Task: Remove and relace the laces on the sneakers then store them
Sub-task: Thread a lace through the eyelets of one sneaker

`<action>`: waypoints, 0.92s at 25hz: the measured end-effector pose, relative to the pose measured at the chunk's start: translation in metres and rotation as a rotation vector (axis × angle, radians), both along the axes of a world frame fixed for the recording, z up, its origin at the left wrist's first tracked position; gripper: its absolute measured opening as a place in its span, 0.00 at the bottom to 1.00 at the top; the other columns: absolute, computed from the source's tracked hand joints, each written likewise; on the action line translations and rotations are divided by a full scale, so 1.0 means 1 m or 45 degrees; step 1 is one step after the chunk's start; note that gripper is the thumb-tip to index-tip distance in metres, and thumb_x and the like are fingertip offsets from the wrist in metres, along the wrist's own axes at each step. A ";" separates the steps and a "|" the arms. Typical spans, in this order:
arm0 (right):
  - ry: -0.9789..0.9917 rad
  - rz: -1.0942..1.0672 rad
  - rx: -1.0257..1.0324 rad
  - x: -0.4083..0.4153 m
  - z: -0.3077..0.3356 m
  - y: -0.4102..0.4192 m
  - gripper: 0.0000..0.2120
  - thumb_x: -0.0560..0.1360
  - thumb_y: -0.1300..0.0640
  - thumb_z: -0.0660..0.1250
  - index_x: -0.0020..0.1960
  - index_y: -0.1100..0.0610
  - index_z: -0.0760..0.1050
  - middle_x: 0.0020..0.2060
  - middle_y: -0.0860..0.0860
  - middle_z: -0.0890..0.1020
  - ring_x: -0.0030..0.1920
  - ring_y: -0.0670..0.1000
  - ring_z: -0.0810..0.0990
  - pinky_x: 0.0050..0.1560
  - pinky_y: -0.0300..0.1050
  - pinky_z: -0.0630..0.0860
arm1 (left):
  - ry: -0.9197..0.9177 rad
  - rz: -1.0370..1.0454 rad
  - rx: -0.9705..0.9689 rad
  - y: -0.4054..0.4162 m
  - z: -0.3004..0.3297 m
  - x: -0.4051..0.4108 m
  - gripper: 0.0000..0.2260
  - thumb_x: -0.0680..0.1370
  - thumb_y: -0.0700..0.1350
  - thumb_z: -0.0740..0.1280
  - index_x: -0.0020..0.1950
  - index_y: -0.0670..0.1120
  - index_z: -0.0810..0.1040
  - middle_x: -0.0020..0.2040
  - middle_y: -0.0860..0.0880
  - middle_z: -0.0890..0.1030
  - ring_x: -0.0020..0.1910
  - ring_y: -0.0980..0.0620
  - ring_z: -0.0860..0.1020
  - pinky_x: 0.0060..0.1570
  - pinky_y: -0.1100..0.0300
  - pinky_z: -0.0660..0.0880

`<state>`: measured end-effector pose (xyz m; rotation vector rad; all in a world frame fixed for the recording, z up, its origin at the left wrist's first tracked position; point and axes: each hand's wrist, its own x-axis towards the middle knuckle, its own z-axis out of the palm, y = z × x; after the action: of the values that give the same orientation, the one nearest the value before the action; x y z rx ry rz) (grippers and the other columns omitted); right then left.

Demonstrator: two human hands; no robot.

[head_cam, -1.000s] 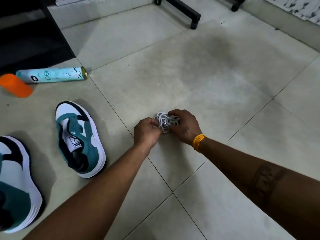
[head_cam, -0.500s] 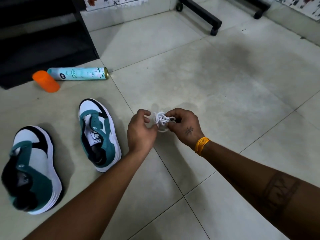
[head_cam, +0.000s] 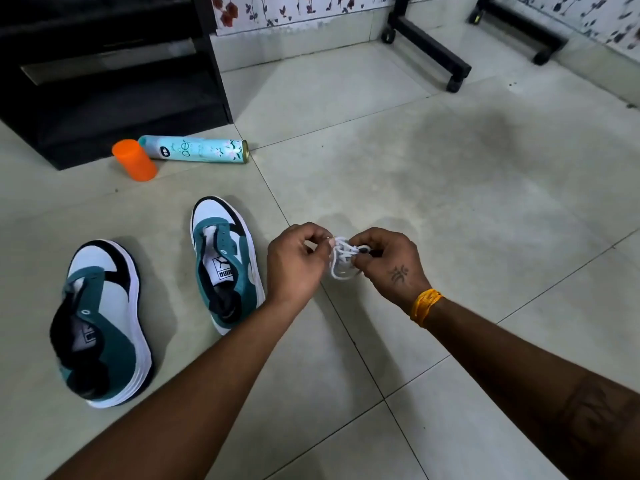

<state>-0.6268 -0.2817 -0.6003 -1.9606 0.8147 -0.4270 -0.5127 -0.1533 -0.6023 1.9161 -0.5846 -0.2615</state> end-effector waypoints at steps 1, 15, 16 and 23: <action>0.089 -0.012 -0.077 -0.002 -0.002 -0.002 0.07 0.69 0.62 0.74 0.43 0.51 0.84 0.38 0.46 0.85 0.41 0.48 0.83 0.42 0.44 0.80 | 0.140 0.028 -0.033 0.002 0.004 0.002 0.04 0.75 0.43 0.74 0.42 0.51 0.85 0.40 0.54 0.85 0.35 0.55 0.80 0.38 0.58 0.78; -0.146 0.202 0.195 0.034 0.041 0.037 0.08 0.77 0.65 0.69 0.53 0.56 0.82 0.52 0.45 0.86 0.54 0.42 0.82 0.56 0.37 0.76 | 0.777 -0.031 -0.489 0.023 0.065 0.013 0.05 0.82 0.35 0.65 0.48 0.42 0.74 0.44 0.43 0.87 0.32 0.48 0.82 0.32 0.58 0.79; -0.191 0.175 0.360 0.034 0.043 0.036 0.07 0.78 0.67 0.68 0.53 0.59 0.82 0.50 0.50 0.87 0.49 0.45 0.84 0.52 0.39 0.77 | 0.770 0.001 -0.503 0.025 0.069 0.017 0.05 0.82 0.35 0.64 0.48 0.43 0.74 0.42 0.42 0.86 0.31 0.48 0.81 0.32 0.58 0.79; -0.107 0.314 0.981 0.027 0.061 0.032 0.10 0.80 0.65 0.67 0.60 0.61 0.80 0.45 0.60 0.86 0.38 0.57 0.80 0.45 0.52 0.81 | 0.613 0.077 -0.427 0.036 0.080 0.041 0.05 0.81 0.35 0.62 0.48 0.44 0.75 0.35 0.46 0.80 0.31 0.50 0.77 0.34 0.56 0.79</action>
<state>-0.5999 -0.2493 -0.5391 -1.2853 0.5553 -0.0257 -0.4715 -0.1177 -0.5225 1.4727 -0.2284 -0.5316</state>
